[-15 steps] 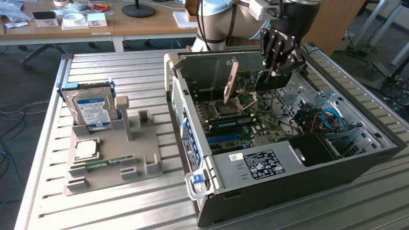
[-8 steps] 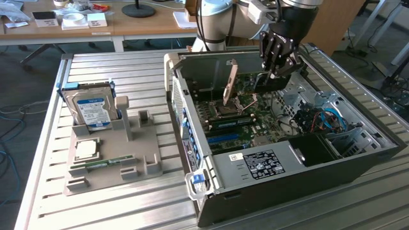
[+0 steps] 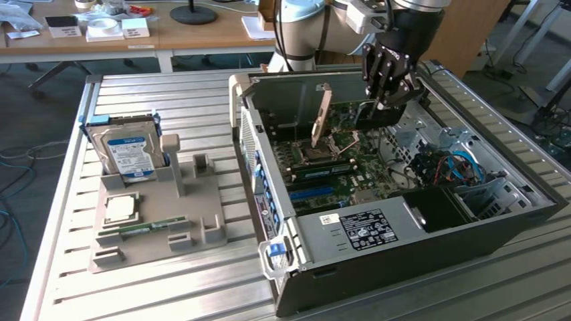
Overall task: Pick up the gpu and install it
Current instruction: 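Insert the gpu into the slot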
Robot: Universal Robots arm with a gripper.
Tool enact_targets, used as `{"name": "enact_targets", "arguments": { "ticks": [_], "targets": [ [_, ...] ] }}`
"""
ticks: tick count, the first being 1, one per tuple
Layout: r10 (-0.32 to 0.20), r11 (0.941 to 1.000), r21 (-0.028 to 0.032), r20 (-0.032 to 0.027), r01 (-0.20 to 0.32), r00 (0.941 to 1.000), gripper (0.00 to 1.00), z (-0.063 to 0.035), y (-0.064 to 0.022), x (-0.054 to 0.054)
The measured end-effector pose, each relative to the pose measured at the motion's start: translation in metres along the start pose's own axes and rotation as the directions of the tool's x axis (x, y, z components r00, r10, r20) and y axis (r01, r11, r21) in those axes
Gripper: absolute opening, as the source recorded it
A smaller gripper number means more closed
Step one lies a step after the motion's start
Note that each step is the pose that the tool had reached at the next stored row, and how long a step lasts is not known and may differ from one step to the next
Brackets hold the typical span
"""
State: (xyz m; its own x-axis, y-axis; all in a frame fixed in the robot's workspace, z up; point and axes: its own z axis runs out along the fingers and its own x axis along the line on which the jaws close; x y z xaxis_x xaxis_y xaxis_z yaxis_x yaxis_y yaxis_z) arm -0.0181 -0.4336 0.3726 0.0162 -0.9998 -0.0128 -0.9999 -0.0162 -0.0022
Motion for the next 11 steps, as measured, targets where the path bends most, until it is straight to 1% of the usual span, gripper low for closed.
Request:
{"name": "enact_targets", "arguments": {
  "ticks": [7,11],
  "targets": [
    [0.000,1.0000,0.0000,0.0000,0.000,1.0000,0.27,0.0000,0.0000,0.0000],
    [0.000,1.0000,0.0000,0.0010,0.000,1.0000,0.27,0.0032,0.0026,0.0000]
  ]
}}
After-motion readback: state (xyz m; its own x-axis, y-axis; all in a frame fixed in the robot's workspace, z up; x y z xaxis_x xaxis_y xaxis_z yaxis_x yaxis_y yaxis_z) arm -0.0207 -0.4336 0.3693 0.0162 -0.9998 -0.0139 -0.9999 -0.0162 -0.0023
